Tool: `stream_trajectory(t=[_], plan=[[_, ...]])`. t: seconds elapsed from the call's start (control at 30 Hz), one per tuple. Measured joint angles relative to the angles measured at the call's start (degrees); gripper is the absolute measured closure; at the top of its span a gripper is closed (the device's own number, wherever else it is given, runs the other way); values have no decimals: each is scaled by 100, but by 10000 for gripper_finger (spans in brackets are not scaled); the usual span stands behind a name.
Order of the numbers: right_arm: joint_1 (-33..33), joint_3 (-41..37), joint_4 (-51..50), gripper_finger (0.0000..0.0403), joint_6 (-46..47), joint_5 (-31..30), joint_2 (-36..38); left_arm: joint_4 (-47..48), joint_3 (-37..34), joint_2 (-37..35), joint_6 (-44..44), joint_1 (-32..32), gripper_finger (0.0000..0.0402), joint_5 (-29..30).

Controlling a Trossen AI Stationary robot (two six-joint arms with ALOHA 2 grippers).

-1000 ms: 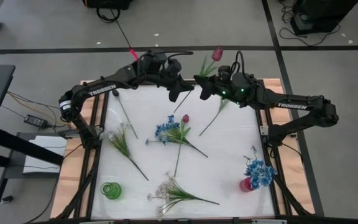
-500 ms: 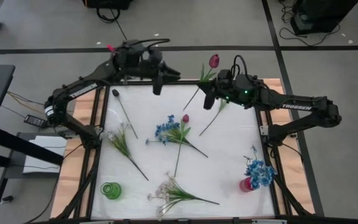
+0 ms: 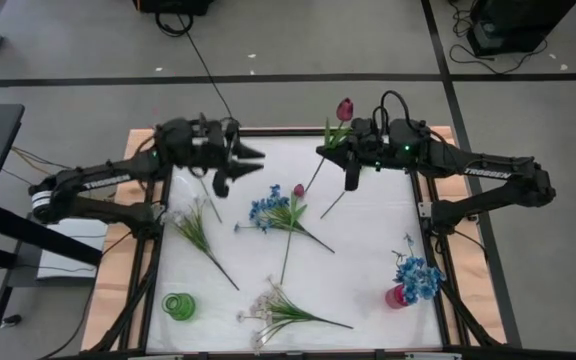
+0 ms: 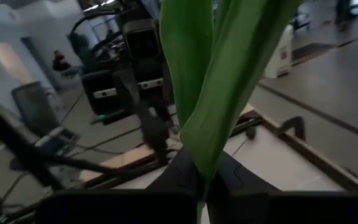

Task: Sort flowers into vase by color
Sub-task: Put the top red tulip flower into the red flower vase

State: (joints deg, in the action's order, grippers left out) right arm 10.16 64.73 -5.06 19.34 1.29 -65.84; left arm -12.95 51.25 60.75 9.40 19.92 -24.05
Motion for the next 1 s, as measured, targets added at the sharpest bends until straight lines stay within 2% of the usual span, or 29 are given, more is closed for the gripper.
stream_trajectory(t=[0.1, 0.2, 0.37, 0.6, 0.77, 0.9, 1.0], plan=[[-172, 0, -89, 390, 1, -39, -4, -14, -184, -155, -8, -331, 257, 600], [-386, 0, -363, 390, 143, -399, -10, 20, -211, -170, -168, -571, 257, 1001], [-858, 0, -888, 390, 354, -980, 3, 35, -220, -119, -358, -750, 257, 1053], [-1456, 0, -2218, 390, 675, -1650, 220, 33, -220, -118, -358, -765, 257, 1061], [-1750, 0, -3218, 390, 822, -1815, 595, 35, -220, -116, -358, -765, 257, 1061], [-1909, 0, -3707, 390, 1343, -1840, 1007, 37, -220, -116, -358, -765, 257, 1059], [-2118, 0, -4463, 390, 1556, -1964, 1403, 35, -220, -114, -358, -765, 257, 1057]])
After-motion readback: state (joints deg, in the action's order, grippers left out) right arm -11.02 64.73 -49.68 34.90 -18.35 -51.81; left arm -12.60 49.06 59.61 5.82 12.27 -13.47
